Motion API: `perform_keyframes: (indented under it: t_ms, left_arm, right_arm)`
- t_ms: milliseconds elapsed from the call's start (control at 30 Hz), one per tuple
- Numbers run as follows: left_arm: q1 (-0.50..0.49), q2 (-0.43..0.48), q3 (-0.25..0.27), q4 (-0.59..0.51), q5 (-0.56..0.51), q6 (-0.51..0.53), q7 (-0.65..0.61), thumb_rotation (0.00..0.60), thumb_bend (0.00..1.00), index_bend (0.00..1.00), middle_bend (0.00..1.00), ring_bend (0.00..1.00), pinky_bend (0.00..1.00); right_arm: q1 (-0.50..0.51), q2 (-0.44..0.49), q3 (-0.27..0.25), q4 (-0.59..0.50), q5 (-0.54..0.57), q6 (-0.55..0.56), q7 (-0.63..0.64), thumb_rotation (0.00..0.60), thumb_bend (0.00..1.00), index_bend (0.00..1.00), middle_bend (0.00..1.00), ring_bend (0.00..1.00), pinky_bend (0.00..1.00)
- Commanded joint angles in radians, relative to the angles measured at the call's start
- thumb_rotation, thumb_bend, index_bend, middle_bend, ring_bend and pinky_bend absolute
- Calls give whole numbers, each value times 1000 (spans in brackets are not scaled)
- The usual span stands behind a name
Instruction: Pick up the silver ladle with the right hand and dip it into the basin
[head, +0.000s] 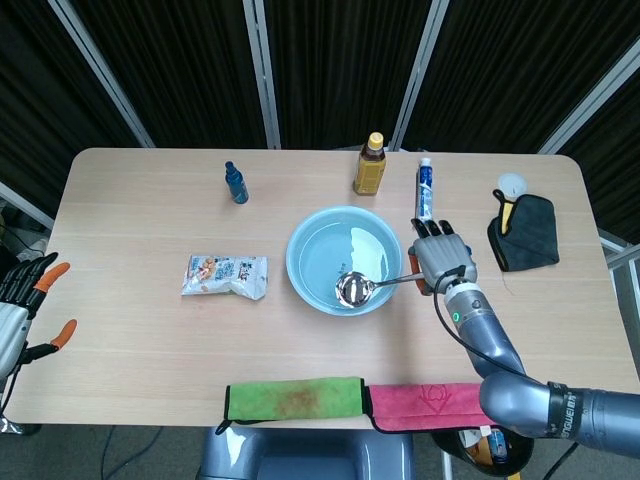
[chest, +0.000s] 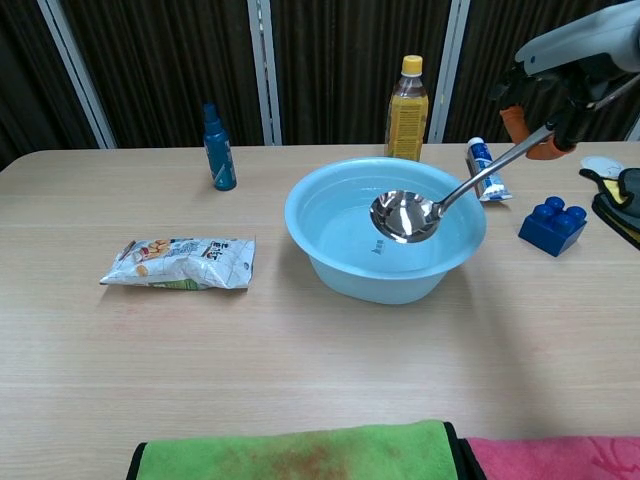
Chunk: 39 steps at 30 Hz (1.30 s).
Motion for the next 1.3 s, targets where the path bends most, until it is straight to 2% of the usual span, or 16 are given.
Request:
perform_keyframes:
  t_ms: [33,400,767,1000,1300]
  left_arm:
    - [-3,-2,-3,2,-9,-12,0,600,357,91,0,0,0]
    - [-21,-5,-7,10,-37,-68,-7,600,357,91,0,0,0]
    - [-39,-7,-13,28,-51,-107,-39,600,357,91,0,0,0]
    - [-51,-6,-6,29,-40,-125,-59,600,356,92,0,0,0]
    - [-58,1,-5,41,-38,-134,-104,600,356,91,0,0,0]
  right_arm:
    - [32,-33,-11,52,26,-29,10,600,628,652,0,0,0]
    - [100,-151,-62,264,50,-115,49,600,628,652,1,0,0]
    - [118,-262,-125,459,50,-181,96,600,629,652,1,0,0]
    - [109,-302,-147,505,24,-161,124,600,628,652,1,0,0]
    - [94,-319,-165,494,1,-115,140,600,628,652,1,0,0]
